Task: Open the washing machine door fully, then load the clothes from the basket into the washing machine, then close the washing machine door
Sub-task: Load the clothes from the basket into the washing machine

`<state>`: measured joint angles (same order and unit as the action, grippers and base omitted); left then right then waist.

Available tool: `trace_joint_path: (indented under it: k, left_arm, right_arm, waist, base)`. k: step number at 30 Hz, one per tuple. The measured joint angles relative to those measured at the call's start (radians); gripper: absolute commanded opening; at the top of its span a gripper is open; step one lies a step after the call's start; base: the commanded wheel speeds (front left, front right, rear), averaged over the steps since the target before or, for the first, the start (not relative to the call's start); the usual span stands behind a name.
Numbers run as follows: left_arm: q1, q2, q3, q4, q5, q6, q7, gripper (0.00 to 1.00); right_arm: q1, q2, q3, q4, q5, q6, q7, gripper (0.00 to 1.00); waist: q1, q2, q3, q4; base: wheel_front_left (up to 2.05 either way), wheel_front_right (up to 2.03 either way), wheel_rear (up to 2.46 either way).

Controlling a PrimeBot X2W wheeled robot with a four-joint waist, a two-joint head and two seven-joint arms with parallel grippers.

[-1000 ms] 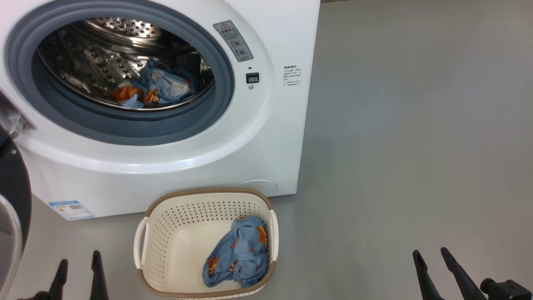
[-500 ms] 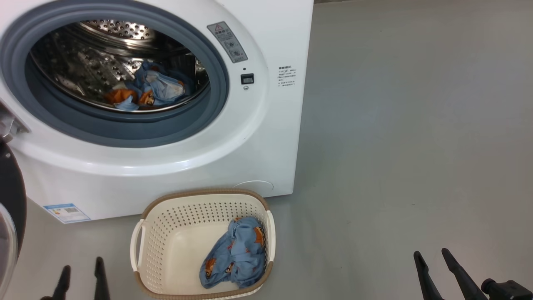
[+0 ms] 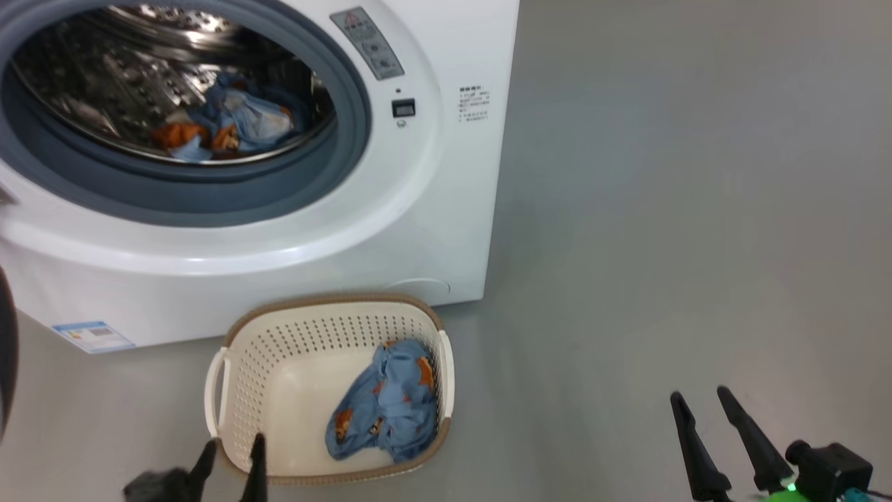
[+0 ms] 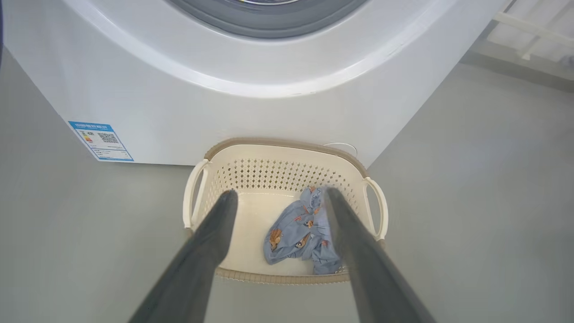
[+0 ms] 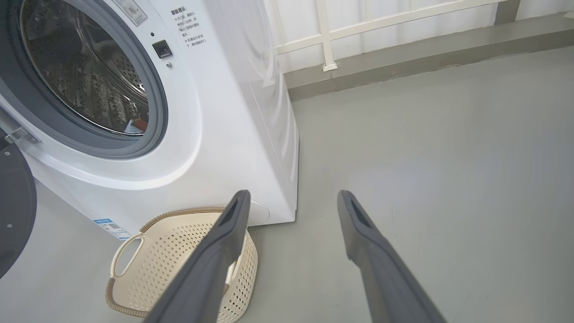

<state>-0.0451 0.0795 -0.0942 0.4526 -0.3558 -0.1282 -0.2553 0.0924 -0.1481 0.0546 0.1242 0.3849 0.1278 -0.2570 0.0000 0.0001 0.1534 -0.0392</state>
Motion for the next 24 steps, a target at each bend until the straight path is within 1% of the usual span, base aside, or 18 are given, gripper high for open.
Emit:
trace_joint_path:
  k: [7, 14, 24]
  left_arm:
    - [-0.148, 0.012, -0.123, 0.173, -0.056, 0.000, 0.000, 1.00]
    - [-0.295, 0.035, -0.209, 0.308, -0.115, 0.000, 0.000, 1.00]
    - [-0.516, 0.065, -0.441, 0.474, -0.197, 0.000, 0.000, 1.00]
  right_arm:
    - [-0.078, 0.023, 0.013, -0.008, -0.014, 0.000, 0.000, 1.00]
    - [-0.163, 0.048, 0.030, -0.018, -0.023, 0.000, 0.000, 1.00]
    - [-0.273, 0.074, 0.061, -0.024, -0.033, 0.000, 0.000, 1.00]
  waist:
    - [0.0000, 0.0000, 0.082, -0.012]
    - [0.0002, 0.0000, 0.181, -0.029]
    - [0.0002, 0.0000, 0.341, -0.055]
  base:
    - [0.00, 0.00, 0.00]
    - [0.00, 0.00, 0.00]
    - [0.00, 0.00, 0.00]
